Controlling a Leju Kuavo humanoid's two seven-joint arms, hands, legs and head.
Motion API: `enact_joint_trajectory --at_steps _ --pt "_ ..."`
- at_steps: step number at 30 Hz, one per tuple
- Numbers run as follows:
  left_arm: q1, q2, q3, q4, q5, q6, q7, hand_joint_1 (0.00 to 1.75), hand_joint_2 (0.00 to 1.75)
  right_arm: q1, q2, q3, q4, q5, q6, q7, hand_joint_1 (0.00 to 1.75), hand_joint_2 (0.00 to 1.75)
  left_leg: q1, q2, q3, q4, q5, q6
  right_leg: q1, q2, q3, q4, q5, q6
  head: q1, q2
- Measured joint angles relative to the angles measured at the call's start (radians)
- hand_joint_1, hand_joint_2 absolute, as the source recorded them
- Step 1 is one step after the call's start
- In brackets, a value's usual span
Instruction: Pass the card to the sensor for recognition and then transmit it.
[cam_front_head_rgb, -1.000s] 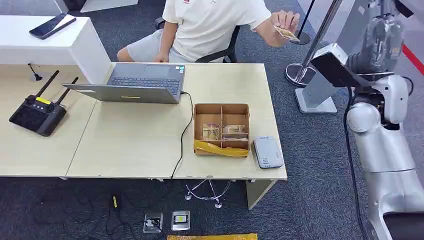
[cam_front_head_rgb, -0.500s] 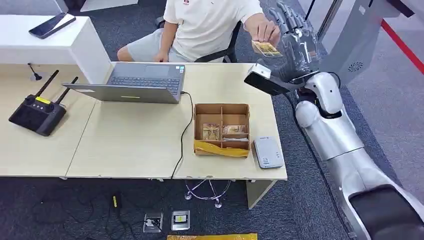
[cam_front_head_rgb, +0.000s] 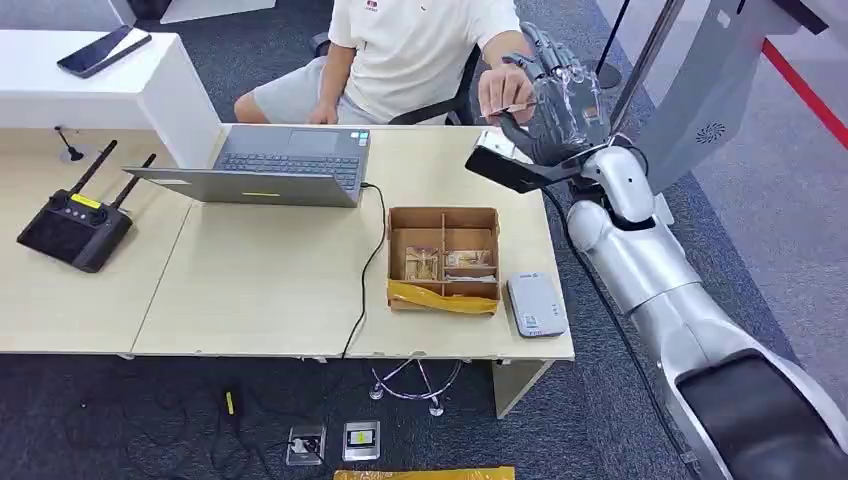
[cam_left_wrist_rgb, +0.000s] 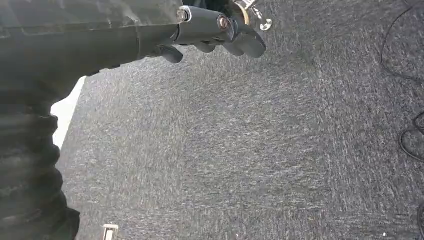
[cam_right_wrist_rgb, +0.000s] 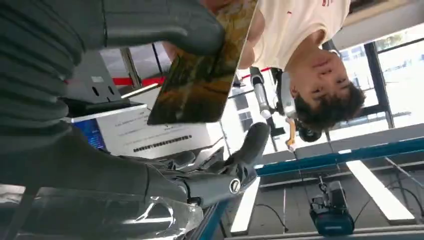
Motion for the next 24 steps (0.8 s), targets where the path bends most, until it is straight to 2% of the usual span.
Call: enact_joint_trajectory --at_steps 24 --pt "0.002 -0.001 0.000 0.000 0.001 0.002 0.000 0.00 1.75 0.016 0.000 0.017 0.036 -0.042 0.028 0.022 1.75 1.75 0.000 0.002 0.000 0.000 0.000 0.000 0.000 0.001 -0.001 0.000 0.000 0.000 0.000 0.000"
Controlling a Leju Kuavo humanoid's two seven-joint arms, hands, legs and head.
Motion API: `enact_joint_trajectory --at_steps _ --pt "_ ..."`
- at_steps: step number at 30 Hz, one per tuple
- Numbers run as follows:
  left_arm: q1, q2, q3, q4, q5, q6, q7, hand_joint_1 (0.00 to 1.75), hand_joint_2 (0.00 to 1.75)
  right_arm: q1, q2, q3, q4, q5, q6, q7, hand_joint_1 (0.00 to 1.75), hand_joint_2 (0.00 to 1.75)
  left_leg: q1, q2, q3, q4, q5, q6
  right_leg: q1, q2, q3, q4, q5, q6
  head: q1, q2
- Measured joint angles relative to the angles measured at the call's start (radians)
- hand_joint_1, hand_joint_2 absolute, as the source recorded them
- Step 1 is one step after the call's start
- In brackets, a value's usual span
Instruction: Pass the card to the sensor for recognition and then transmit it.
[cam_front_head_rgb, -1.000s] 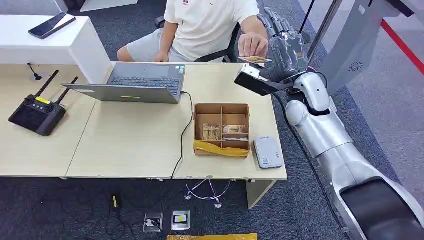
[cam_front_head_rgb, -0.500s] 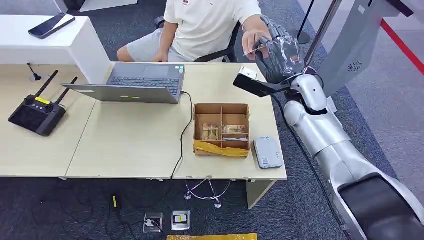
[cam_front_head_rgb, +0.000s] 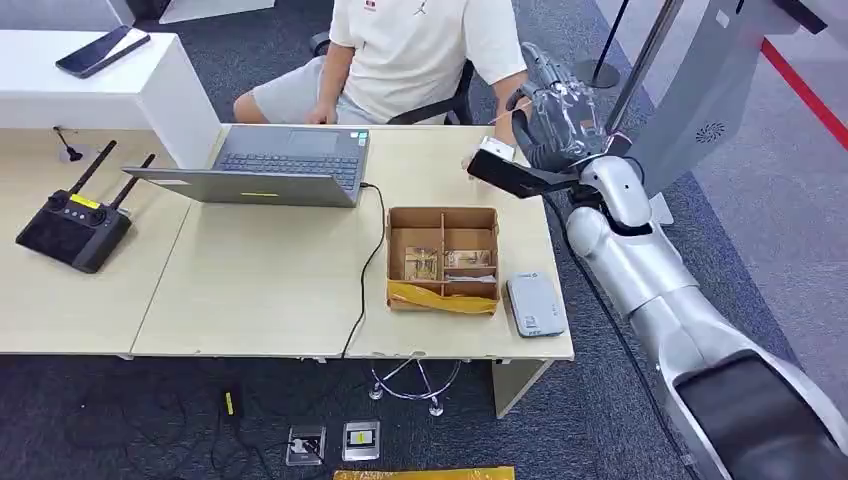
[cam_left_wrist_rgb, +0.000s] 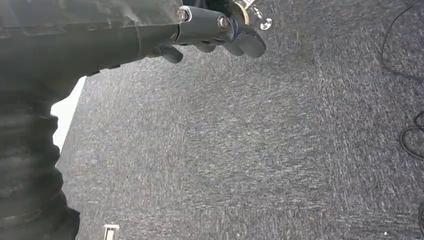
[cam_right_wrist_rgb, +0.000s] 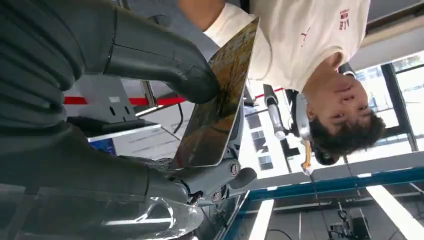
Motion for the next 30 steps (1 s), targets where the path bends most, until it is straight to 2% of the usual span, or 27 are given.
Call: enact_joint_trajectory --at_steps 6,13,21,30 --pt "0.002 -0.002 0.000 0.000 0.011 0.003 0.001 0.00 1.75 0.030 -0.017 0.000 -0.015 -0.011 0.041 0.006 1.75 1.75 0.000 0.000 0.000 0.000 0.000 0.000 0.000 0.000 0.000 0.000 0.000 0.000 0.000 0.000" --pt "0.006 -0.008 0.000 0.000 0.028 0.004 0.016 0.00 1.75 0.116 -0.064 -0.002 -0.091 -0.050 0.104 0.055 1.75 1.75 0.000 0.000 0.000 0.000 0.000 0.000 0.000 0.001 0.000 0.000 0.000 0.000 0.000 0.000" --pt "0.008 -0.016 0.001 0.000 0.048 0.024 0.032 0.00 1.75 0.192 -0.122 -0.024 -0.190 -0.098 0.125 0.076 1.75 1.75 0.000 0.001 0.000 0.000 -0.001 -0.001 0.000 0.002 0.000 0.000 0.000 0.000 0.000 0.000" --pt "0.008 -0.023 0.001 0.000 0.058 0.033 0.039 0.00 1.75 0.266 -0.140 -0.027 -0.249 -0.109 0.151 0.097 1.75 1.75 0.000 0.002 0.000 0.000 -0.001 -0.001 0.000 0.004 0.000 0.000 0.000 0.000 0.000 0.000"
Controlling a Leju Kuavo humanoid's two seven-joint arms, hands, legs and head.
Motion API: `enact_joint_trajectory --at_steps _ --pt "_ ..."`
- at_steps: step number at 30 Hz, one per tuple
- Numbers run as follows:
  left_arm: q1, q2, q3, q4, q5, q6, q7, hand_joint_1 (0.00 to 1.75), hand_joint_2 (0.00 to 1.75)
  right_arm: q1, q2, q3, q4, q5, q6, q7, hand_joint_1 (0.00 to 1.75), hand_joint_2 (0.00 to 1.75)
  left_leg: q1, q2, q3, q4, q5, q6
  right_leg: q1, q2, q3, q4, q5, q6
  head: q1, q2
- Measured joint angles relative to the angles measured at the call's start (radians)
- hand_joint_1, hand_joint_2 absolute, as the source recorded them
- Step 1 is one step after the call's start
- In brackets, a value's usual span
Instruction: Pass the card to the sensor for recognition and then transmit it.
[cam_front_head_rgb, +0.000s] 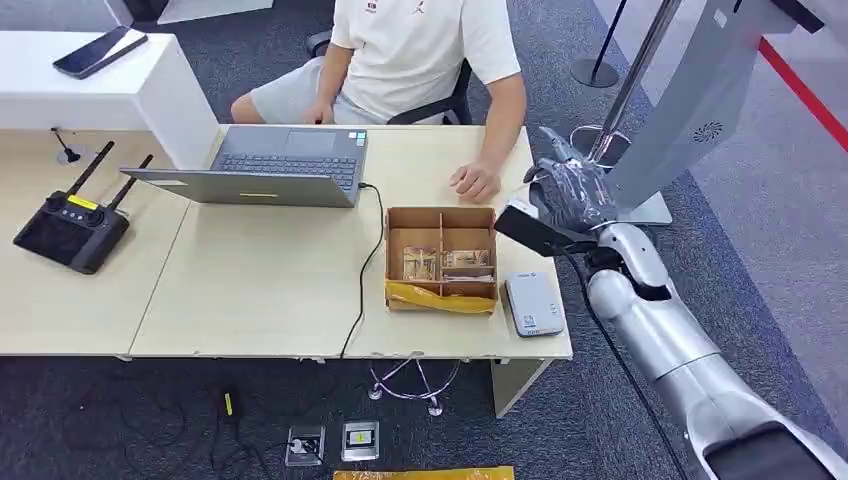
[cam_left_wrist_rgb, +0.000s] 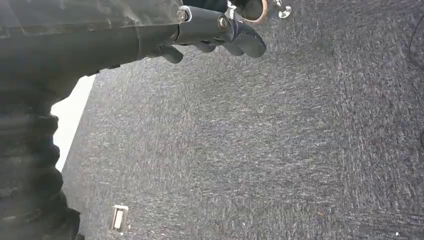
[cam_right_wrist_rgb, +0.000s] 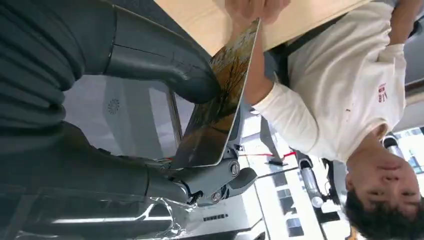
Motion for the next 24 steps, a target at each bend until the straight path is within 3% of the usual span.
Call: enact_joint_trajectory --at_steps 16,24 --pt "0.000 -0.003 0.000 0.000 -0.005 0.005 0.003 0.00 1.75 0.148 0.012 0.012 0.001 0.011 0.001 0.020 1.75 1.75 0.000 0.000 0.000 0.000 0.000 0.000 0.000 0.000 0.000 0.000 0.000 0.000 0.000 0.000" --pt "0.000 -0.003 0.000 0.000 -0.004 0.005 0.003 0.00 1.75 0.165 0.019 0.022 0.025 0.003 -0.010 0.026 1.75 1.75 0.000 0.000 0.000 0.000 0.000 0.000 0.000 0.000 0.000 0.000 0.000 0.000 0.000 0.000"
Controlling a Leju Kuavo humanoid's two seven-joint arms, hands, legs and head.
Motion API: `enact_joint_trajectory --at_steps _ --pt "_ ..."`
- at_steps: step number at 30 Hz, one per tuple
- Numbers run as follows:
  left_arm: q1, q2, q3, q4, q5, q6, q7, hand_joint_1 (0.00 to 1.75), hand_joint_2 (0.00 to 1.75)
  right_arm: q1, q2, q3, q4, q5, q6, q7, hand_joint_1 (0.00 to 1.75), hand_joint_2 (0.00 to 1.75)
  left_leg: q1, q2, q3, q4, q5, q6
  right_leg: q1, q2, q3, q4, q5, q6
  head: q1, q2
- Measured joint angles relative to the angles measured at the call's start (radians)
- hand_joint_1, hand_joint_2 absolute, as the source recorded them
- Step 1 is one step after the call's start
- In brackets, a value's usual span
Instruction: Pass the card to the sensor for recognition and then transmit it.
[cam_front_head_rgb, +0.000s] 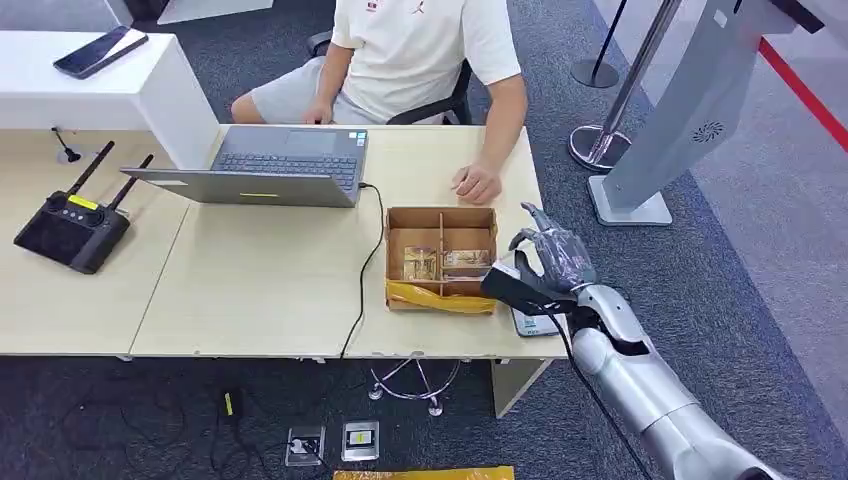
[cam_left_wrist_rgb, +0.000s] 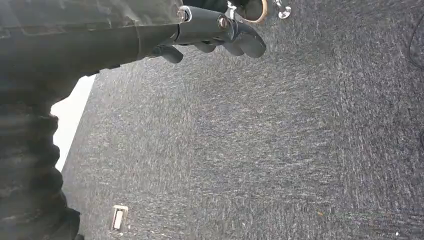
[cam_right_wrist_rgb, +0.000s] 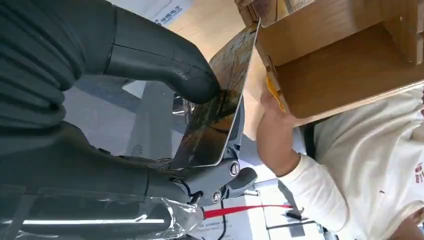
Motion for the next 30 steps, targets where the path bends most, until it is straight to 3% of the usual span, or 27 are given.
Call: enact_joint_trajectory --at_steps 30 --pt "0.000 0.000 0.000 0.000 0.011 -0.002 0.011 0.00 1.75 0.036 -0.011 -0.013 0.053 -0.040 -0.021 0.002 1.75 1.75 0.000 0.000 0.000 0.000 0.000 0.000 0.000 0.000 0.000 0.000 0.000 0.000 0.000 0.000"
